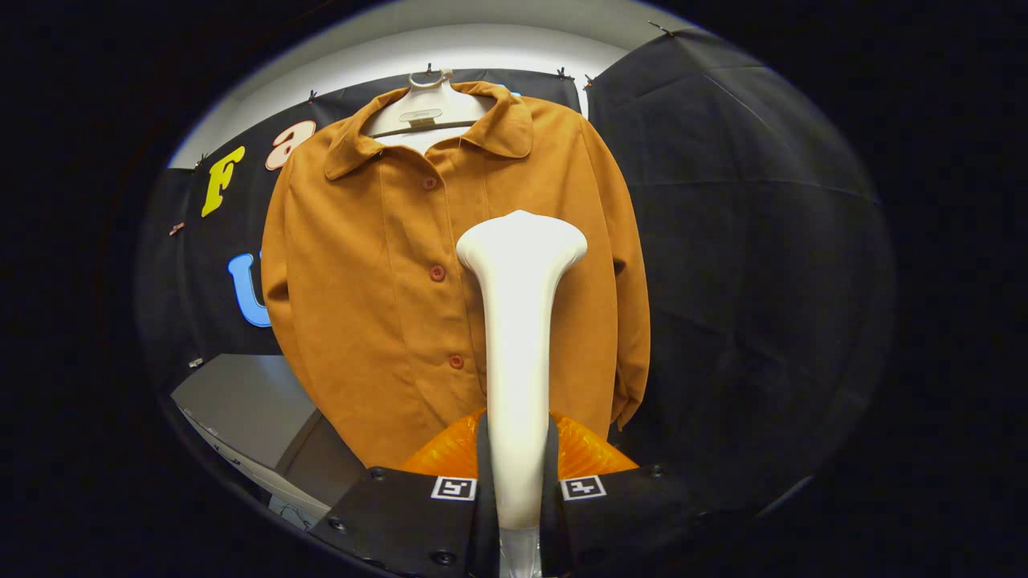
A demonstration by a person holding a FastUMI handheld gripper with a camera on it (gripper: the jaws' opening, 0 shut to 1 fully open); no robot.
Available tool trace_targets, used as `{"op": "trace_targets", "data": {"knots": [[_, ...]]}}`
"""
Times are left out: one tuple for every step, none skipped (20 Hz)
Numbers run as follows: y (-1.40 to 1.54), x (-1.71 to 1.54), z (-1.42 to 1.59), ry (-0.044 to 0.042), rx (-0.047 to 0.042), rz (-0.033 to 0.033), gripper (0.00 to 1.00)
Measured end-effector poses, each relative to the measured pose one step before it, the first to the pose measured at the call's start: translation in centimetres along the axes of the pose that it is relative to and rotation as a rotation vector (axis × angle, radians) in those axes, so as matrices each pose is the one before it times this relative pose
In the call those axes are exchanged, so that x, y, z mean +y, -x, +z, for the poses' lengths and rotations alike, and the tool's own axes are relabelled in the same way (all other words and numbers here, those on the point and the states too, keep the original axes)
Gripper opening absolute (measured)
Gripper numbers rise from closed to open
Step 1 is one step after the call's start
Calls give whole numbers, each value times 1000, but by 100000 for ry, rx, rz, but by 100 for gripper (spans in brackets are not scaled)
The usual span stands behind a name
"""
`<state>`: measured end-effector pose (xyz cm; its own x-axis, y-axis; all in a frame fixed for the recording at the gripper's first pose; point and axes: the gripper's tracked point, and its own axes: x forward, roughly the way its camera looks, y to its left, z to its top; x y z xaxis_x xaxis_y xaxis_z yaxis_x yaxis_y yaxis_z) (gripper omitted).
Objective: Iron the clothes twice with a garment steamer, once on the left side and once on the right side.
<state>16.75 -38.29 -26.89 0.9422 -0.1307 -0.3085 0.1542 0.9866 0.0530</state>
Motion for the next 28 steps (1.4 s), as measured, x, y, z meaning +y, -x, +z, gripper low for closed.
{"op": "trace_targets", "data": {"knots": [[208,-149,-760,-179,1335,-213,23],[101,-115,-810,-275,1527,-193,23],[-65,-91,-720,-347,1273,-147,23],[-80,-92,-835,-365,1465,-279,23],[-54,-97,-756,-212,1593,-374,23],[-81,-150,-849,-365,1705,-451,23],[67,-268,-984,-407,1735,-475,23],[-22,-178,-795,-462,1349,-465,23],[-2,-197,-938,-284,1801,-481,23],[-134,-124,-606,-12,1358,-464,23],[11,-204,-968,-15,1615,-550,23],[4,-197,-822,-71,1916,-478,23],[-26,-153,-813,-232,1470,-406,23],[-92,-105,-729,-352,1415,-358,23],[-96,-230,-811,-399,1405,-539,24],[-81,-189,-672,-703,1182,-632,23],[-51,-234,-779,-935,1201,-697,23],[-57,-194,-898,-575,1521,-636,23],[0,-217,-755,-512,1093,-666,23],[-32,-278,-763,-150,1398,-936,23],[-1,-248,-925,-76,2061,-830,24],[17,-174,-795,-224,1579,-564,23],[72,-83,-642,-403,1563,-385,23],[48,-57,-604,-619,1245,-419,23],[286,-98,-673,-652,1208,-535,23],[340,-80,-679,-855,1175,-649,23],[1005,-729,-229,-838,1271,-532,23],[414,-48,-709,-1109,881,-537,24]]}}
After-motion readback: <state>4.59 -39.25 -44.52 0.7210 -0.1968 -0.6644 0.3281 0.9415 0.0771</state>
